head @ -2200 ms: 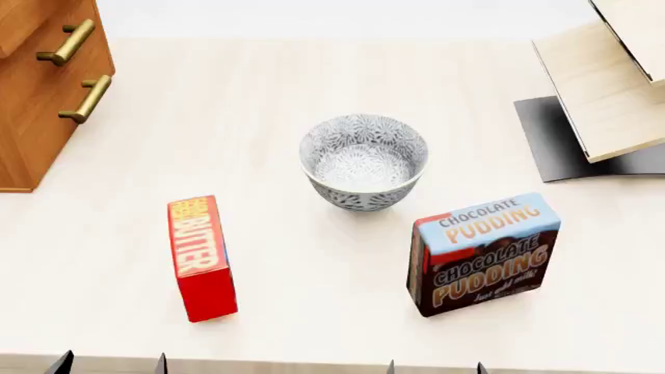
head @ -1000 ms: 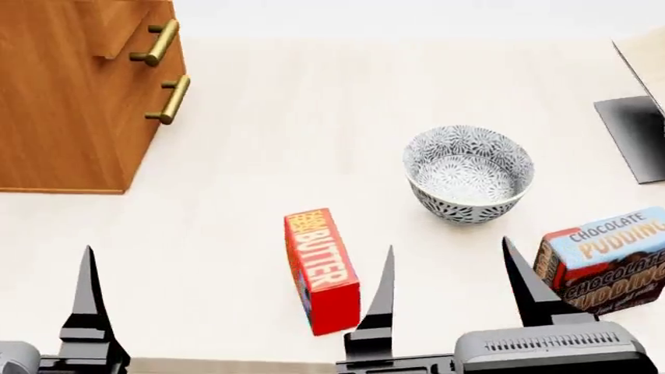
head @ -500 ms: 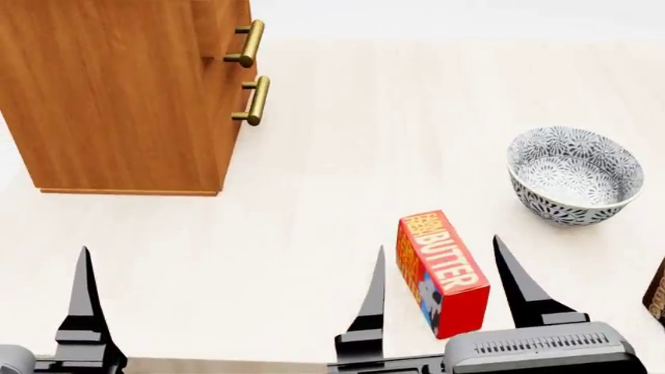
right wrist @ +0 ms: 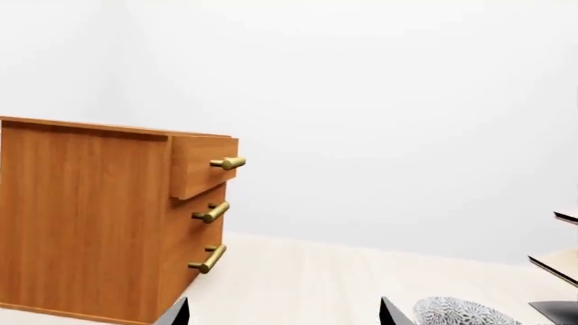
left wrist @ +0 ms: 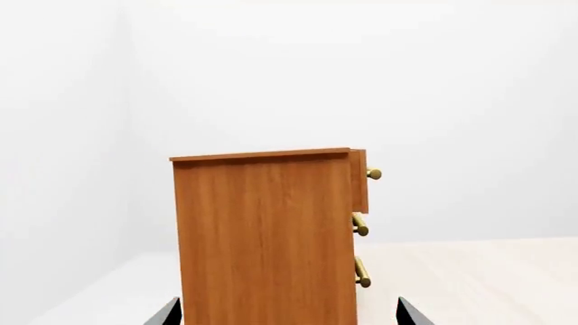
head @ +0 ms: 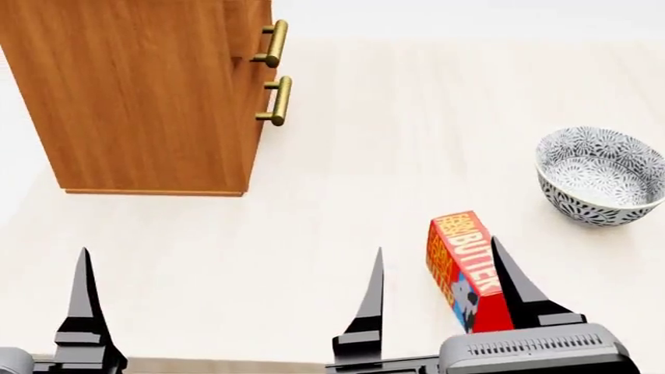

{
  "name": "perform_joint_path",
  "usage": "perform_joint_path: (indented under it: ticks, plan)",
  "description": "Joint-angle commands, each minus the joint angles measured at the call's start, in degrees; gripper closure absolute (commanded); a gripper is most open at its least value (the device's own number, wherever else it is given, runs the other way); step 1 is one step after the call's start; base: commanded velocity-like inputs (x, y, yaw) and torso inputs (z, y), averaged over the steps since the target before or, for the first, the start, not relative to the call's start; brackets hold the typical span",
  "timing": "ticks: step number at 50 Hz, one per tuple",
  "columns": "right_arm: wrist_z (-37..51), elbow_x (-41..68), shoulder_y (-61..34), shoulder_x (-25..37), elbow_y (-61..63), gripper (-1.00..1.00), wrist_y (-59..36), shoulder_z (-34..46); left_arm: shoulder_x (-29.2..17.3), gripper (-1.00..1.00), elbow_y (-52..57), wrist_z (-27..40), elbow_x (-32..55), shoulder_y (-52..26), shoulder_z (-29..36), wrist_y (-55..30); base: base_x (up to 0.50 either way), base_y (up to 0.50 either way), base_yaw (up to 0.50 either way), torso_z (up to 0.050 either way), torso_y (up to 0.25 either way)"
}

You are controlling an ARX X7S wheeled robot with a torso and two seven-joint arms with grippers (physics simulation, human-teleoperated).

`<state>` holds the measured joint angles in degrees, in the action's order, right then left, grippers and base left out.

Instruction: Close the top drawer of the cabinet and put the bowl on top of it.

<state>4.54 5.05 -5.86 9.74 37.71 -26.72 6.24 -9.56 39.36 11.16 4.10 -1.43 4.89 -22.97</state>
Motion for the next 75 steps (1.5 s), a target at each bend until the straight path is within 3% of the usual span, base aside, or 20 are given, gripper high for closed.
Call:
perform_joint_path:
  ticks: [1,11,75]
  plan:
    - [0.97,-0.02,0.08,0.26,-0.21,-1.0,0.32,0.29,-0.42,-1.0,-0.11,0.59,0.32,0.01,0.38,0.22,0.0,0.0,0.0,0.0,0.0]
    - [0.72,0.26,0.45,1.09,0.02,-1.0,1.21,1.08,-0.79,-1.0,-0.48,1.05,0.54,-0.02,0.66,0.52,0.03,0.0,0.0,0.0,0.0]
    - [2.5,3.11,-0.53,3.66,1.12,-1.0,0.08,2.31,-4.08,-1.0,1.66,4.79,3.03,0.16,2.26,0.15,0.5,0.0,0.0,0.0,0.0]
